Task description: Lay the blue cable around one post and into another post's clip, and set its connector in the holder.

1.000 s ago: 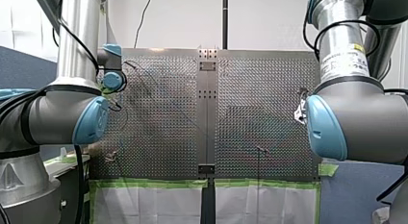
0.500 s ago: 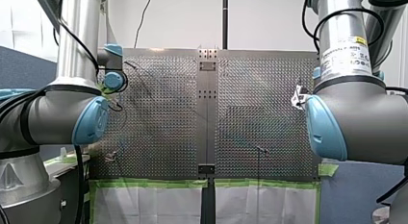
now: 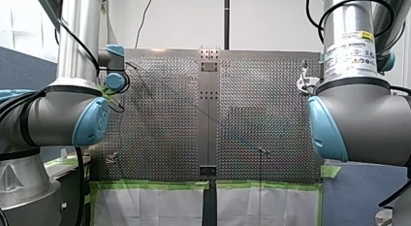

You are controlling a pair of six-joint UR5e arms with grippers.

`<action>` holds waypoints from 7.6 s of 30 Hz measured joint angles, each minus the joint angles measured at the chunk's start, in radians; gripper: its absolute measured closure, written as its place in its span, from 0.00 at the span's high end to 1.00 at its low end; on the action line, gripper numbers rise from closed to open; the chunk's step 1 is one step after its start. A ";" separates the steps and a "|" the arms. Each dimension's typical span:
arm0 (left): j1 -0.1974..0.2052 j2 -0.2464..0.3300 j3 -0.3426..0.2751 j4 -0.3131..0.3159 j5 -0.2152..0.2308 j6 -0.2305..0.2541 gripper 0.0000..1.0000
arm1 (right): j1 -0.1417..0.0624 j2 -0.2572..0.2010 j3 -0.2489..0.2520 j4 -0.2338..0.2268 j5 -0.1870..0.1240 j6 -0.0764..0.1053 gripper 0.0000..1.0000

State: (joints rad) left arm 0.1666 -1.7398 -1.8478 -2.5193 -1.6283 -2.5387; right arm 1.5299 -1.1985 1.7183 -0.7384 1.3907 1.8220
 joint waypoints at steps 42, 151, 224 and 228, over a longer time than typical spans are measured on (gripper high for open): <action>-0.012 0.020 0.000 -0.006 -0.003 0.013 1.00 | -0.019 0.073 -0.057 -0.020 -0.229 0.030 0.00; -0.017 0.020 0.001 -0.012 -0.004 0.031 1.00 | -0.040 0.147 -0.236 0.213 -0.344 -0.142 0.00; -0.018 0.020 0.000 -0.012 -0.004 0.031 1.00 | -0.053 0.147 -0.237 0.229 -0.325 -0.170 1.00; -0.018 0.020 0.000 -0.012 -0.004 0.031 1.00 | -0.053 0.147 -0.237 0.229 -0.325 -0.170 1.00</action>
State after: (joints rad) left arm 0.1488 -1.7200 -1.8479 -2.5313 -1.6328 -2.5080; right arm 1.4765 -1.0516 1.4813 -0.5092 1.0656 1.6517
